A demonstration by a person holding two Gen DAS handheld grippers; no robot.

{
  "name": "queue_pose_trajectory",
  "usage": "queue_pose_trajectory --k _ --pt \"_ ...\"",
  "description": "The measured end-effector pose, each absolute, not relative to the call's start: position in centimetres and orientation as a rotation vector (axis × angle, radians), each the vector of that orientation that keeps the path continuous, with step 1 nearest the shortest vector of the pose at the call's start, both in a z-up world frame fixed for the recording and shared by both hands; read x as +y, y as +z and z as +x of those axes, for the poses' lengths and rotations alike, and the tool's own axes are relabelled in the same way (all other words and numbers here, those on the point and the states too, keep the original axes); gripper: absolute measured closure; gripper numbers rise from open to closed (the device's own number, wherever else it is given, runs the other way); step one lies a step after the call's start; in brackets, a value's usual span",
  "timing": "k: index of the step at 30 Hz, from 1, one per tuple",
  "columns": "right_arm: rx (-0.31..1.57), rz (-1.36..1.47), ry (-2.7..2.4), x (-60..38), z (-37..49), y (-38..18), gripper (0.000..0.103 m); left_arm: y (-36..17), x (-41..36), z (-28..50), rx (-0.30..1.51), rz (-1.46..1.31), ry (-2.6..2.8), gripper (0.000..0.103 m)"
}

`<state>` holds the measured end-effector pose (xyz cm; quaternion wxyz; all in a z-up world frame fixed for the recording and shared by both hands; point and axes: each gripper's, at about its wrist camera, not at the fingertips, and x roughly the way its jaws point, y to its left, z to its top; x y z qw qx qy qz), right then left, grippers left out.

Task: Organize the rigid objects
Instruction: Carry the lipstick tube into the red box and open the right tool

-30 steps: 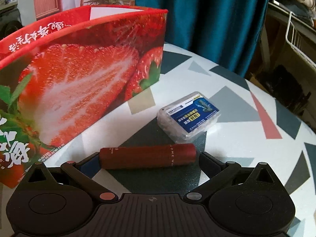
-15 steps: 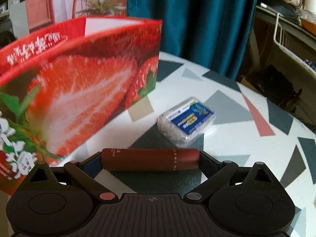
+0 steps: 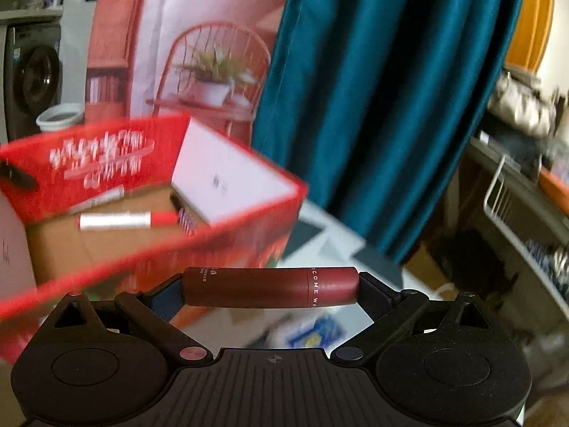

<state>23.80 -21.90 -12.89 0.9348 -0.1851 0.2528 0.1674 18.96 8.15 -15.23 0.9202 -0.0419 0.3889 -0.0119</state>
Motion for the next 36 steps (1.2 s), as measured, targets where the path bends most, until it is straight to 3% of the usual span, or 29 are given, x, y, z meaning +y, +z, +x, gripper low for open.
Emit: queue_pose_trajectory --k 6,16,36 --pt "0.439 -0.373 0.41 -19.9 24.9 -10.1 0.005 -15.2 8.2 19.0 0.799 -0.086 -0.026 0.085" --pt "0.5 -0.45 0.556 -14.6 25.1 -12.5 0.005 -15.3 8.1 19.0 0.8 -0.082 -0.028 0.085" --pt "0.519 -0.489 0.548 -14.3 23.9 -14.2 0.005 -15.2 8.1 19.0 0.799 -0.077 -0.022 0.085"
